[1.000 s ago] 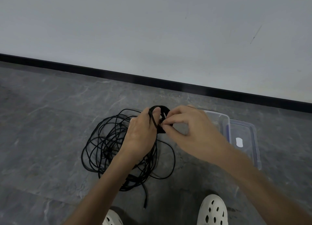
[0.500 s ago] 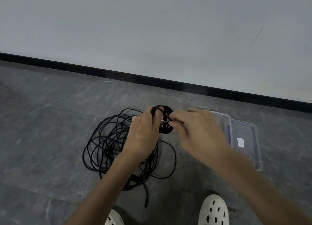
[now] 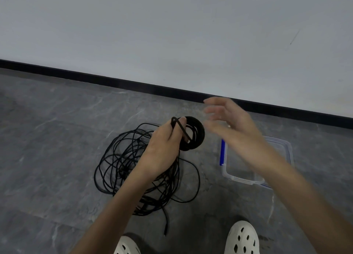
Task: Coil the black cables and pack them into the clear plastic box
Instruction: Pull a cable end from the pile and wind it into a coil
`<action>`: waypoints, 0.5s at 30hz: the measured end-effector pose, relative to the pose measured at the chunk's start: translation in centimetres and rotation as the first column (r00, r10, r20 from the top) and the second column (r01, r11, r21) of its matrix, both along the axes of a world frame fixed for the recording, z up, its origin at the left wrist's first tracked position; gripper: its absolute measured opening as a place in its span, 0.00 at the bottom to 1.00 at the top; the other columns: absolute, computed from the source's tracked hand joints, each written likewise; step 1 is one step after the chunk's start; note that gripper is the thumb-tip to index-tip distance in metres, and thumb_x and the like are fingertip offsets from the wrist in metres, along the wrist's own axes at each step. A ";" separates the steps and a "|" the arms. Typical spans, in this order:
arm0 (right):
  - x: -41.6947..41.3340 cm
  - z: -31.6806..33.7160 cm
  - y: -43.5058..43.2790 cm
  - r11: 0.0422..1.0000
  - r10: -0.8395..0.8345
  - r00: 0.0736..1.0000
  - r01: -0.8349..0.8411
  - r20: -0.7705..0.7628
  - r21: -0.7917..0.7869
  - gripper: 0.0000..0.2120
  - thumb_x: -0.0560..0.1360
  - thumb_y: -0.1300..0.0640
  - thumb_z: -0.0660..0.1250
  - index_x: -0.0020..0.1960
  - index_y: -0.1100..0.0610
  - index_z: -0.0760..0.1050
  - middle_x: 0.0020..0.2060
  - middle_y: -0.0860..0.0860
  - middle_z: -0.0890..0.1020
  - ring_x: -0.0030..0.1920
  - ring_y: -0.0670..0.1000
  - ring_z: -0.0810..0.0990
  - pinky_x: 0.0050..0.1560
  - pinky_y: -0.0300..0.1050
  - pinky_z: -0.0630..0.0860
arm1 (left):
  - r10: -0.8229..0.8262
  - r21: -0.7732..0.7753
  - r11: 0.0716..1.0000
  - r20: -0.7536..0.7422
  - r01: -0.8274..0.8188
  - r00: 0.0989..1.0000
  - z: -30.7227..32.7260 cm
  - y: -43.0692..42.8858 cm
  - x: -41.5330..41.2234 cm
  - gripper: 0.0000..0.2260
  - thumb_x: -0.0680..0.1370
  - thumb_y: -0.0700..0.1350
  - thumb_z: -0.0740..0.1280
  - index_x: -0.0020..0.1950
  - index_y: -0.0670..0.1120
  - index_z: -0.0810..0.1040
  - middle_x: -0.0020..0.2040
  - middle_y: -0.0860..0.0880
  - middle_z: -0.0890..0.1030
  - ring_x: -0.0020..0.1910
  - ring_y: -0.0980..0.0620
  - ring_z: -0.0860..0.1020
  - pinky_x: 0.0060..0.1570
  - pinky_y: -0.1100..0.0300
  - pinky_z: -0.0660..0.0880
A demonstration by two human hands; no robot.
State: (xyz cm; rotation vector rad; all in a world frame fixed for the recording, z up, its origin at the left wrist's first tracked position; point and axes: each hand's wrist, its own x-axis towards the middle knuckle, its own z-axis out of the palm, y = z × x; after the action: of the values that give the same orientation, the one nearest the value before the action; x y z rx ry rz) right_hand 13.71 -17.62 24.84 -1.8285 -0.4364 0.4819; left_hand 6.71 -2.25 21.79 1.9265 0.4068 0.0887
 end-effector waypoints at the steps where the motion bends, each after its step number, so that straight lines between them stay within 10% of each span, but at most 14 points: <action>1: 0.3 -0.2 0.1 1.000 -0.001 0.993 0.003 -0.121 0.014 0.14 0.77 0.57 0.65 0.61 0.46 0.74 0.55 0.44 0.80 0.57 0.42 0.77 0.61 0.42 0.73 | -0.011 -0.032 0.999 -0.002 0.010 1.000 0.2 -0.1 -0.1 0.23 0.83 0.54 0.54 0.46 0.36 0.77 0.40 0.42 0.80 0.40 0.48 0.77 0.43 0.60 0.73; 6: 0.4 -1.6 0.7 0.985 0.167 0.836 -0.165 -0.523 0.051 0.17 0.82 0.47 0.54 0.61 0.53 0.77 0.52 0.52 0.85 0.56 0.48 0.82 0.67 0.52 0.69 | -0.018 -0.168 0.986 -0.028 0.013 0.999 0.8 0.2 -0.3 0.21 0.83 0.56 0.54 0.45 0.45 0.80 0.43 0.47 0.83 0.47 0.54 0.81 0.55 0.56 0.75; 15: 0.4 -1.3 0.4 0.953 0.282 0.823 -0.299 -0.493 0.046 0.15 0.77 0.66 0.59 0.59 0.57 0.79 0.56 0.51 0.83 0.60 0.48 0.80 0.65 0.46 0.71 | 0.019 -0.300 0.954 -0.028 -0.027 0.999 1.0 0.9 -0.2 0.21 0.82 0.57 0.56 0.41 0.43 0.75 0.40 0.49 0.79 0.45 0.49 0.79 0.52 0.53 0.75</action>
State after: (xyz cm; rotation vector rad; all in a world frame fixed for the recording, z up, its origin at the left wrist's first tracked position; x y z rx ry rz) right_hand 14.14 -17.19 23.54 -1.5934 -0.3508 1.1480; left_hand 6.51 -1.39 22.80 1.6239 0.4334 0.0163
